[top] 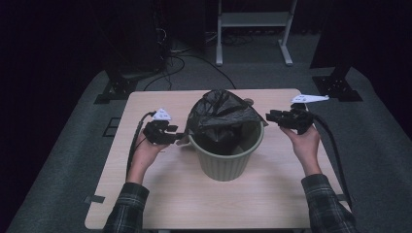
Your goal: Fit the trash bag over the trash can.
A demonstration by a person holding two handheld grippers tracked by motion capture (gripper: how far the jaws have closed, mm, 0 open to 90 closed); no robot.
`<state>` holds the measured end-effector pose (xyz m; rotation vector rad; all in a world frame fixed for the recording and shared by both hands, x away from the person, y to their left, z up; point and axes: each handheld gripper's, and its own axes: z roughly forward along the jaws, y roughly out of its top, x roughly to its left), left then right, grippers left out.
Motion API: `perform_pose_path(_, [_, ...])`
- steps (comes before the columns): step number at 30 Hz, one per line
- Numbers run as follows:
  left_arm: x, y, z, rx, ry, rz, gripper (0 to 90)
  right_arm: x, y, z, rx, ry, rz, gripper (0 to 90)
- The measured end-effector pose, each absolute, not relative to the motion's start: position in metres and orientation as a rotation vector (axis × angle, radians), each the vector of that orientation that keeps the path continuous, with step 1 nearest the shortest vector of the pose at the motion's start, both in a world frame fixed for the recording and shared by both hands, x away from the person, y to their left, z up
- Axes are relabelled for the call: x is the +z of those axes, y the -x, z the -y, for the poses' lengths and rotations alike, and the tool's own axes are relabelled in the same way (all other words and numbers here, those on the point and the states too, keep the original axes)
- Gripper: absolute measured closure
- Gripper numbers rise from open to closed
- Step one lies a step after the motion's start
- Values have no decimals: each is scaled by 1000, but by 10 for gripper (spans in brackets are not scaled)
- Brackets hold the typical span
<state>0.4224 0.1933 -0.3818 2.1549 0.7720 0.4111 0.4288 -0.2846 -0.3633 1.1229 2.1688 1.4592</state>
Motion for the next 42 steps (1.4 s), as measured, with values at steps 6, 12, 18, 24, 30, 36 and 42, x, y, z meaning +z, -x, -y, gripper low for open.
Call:
perform_pose_path(6, [-353,-405,-212,411,-2036,-723,501,-334,-411,296,1605,-1040,-2122,599])
perform_pose_path(12, [-334,-381,-211,379,-1953,-608,427,-320,-397,282,1715,-923,-2170,470])
perform_pose_path(18, [-330,-370,-202,331,-1913,-499,345,-315,-393,263,1724,-881,-2241,397])
perform_pose_path(24, [-338,-377,-193,322,-1928,-483,314,-319,-397,255,1694,-891,-2257,395])
perform_pose_path(30, [-351,-384,-196,292,-1902,-446,297,-321,-399,253,1687,-893,-2271,395])
perform_pose_path(36, [-362,-388,-194,284,-1921,-402,275,-323,-401,249,1678,-894,-2288,396])
perform_pose_path(42, [-369,-396,-188,259,-1929,-362,390,-325,-402,245,1640,-894,-2306,484])
